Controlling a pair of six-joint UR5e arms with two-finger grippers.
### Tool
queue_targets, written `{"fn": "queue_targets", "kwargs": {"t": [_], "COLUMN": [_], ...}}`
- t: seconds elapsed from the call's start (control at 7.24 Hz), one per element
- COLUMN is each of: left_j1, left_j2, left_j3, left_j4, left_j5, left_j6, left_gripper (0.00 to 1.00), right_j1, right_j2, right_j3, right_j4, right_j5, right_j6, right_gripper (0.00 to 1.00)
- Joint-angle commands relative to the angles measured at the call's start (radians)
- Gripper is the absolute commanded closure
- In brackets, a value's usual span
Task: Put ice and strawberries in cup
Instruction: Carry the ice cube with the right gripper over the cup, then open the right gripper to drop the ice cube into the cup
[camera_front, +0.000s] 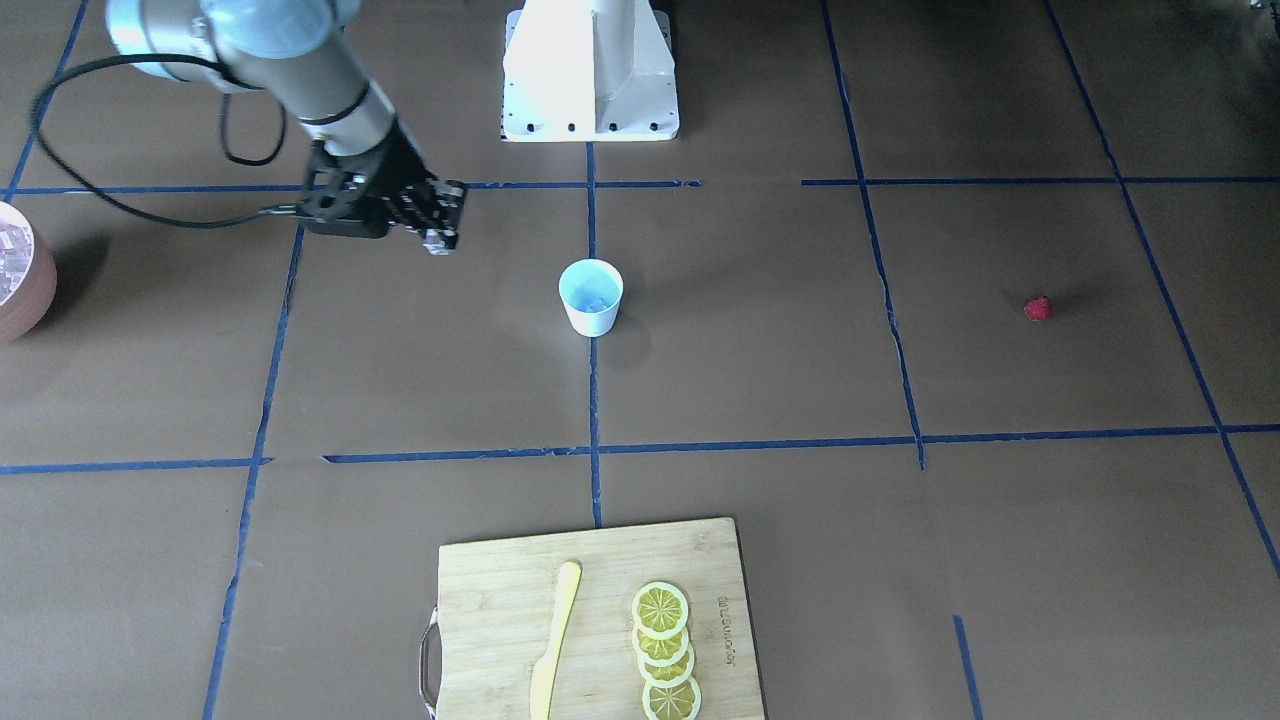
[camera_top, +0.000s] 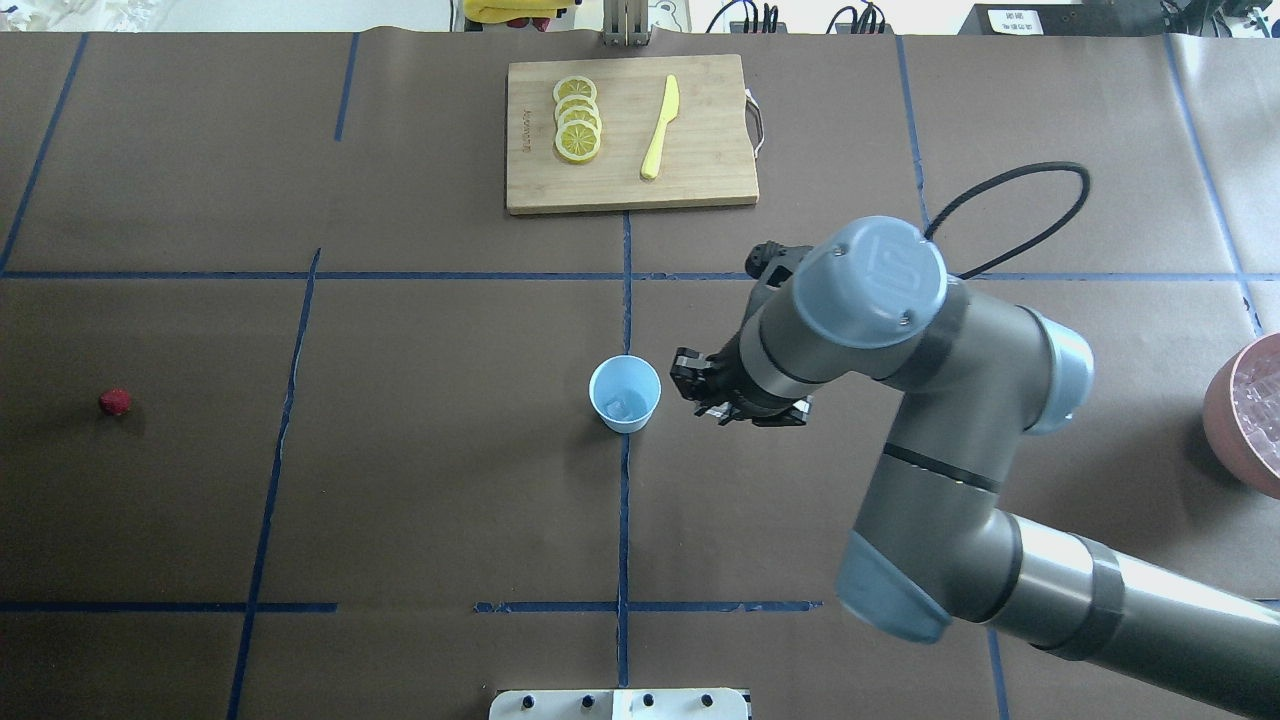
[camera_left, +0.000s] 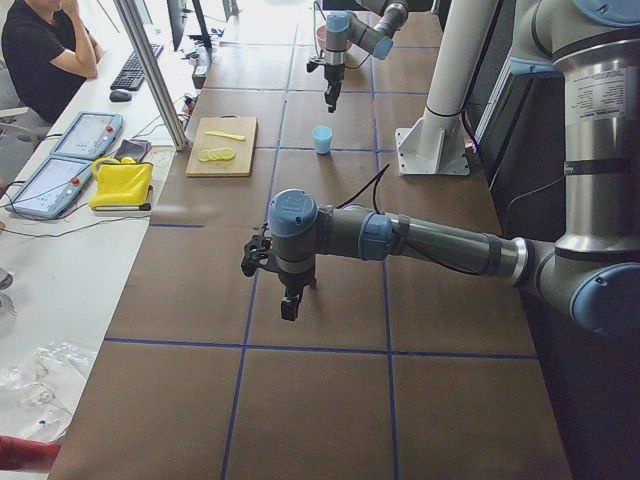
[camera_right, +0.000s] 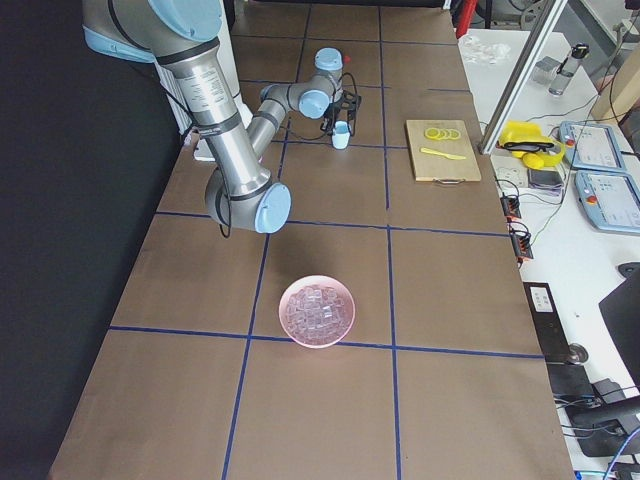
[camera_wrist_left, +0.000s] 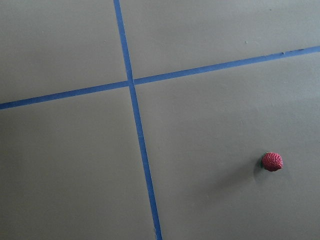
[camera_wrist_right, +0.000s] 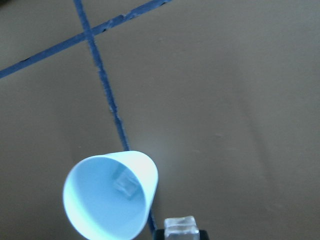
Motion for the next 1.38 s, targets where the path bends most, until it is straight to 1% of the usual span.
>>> {"fn": "queue_targets", "kwargs": {"t": [0.0, 0.14, 0.28, 0.41, 0.55, 0.69, 0.83, 0.97, 1.1, 1.24], "left_j1": [0.0, 0.0, -0.001, -0.001, 0.0, 0.0, -0.001, -0.001, -0.001, -0.001], "left_j2": [0.0, 0.0, 0.0, 0.0, 0.0, 0.0, 0.0, 0.0, 0.0, 0.0], "left_j3": [0.0, -0.001, 0.0, -0.001, -0.001, -0.001, -0.001, -0.001, -0.004, -0.005], "left_j4": [0.0, 0.0, 0.0, 0.0, 0.0, 0.0, 0.0, 0.0, 0.0, 0.0], "left_j5": [0.0, 0.0, 0.0, 0.0, 0.0, 0.0, 0.0, 0.0, 0.0, 0.0], "left_j6": [0.0, 0.0, 0.0, 0.0, 0.0, 0.0, 0.0, 0.0, 0.0, 0.0], "left_gripper": [0.0, 0.0, 0.0, 0.0, 0.0, 0.0, 0.0, 0.0, 0.0, 0.0], "right_j1": [-0.018, -0.018, -0.019, -0.019, -0.019, -0.019, -0.016, 0.019, 0.058, 0.121], "right_j2": [0.123, 0.131, 0.129, 0.131, 0.131, 0.132, 0.131, 0.105, 0.015, -0.118], "right_j3": [-0.121, -0.137, -0.14, -0.146, -0.148, -0.148, -0.142, -0.108, -0.033, 0.077], "right_j4": [-0.006, -0.006, -0.006, -0.008, -0.008, -0.008, -0.011, -0.017, -0.023, -0.022], "right_j5": [-0.031, -0.033, -0.034, -0.047, -0.05, -0.05, -0.048, -0.03, 0.007, 0.075], "right_j6": [0.028, 0.028, 0.027, 0.022, 0.019, 0.018, 0.013, 0.012, -0.007, -0.142], "right_gripper": [0.95, 0.89, 0.76, 0.52, 0.39, 0.37, 0.36, 0.33, 0.26, 0.25]}}
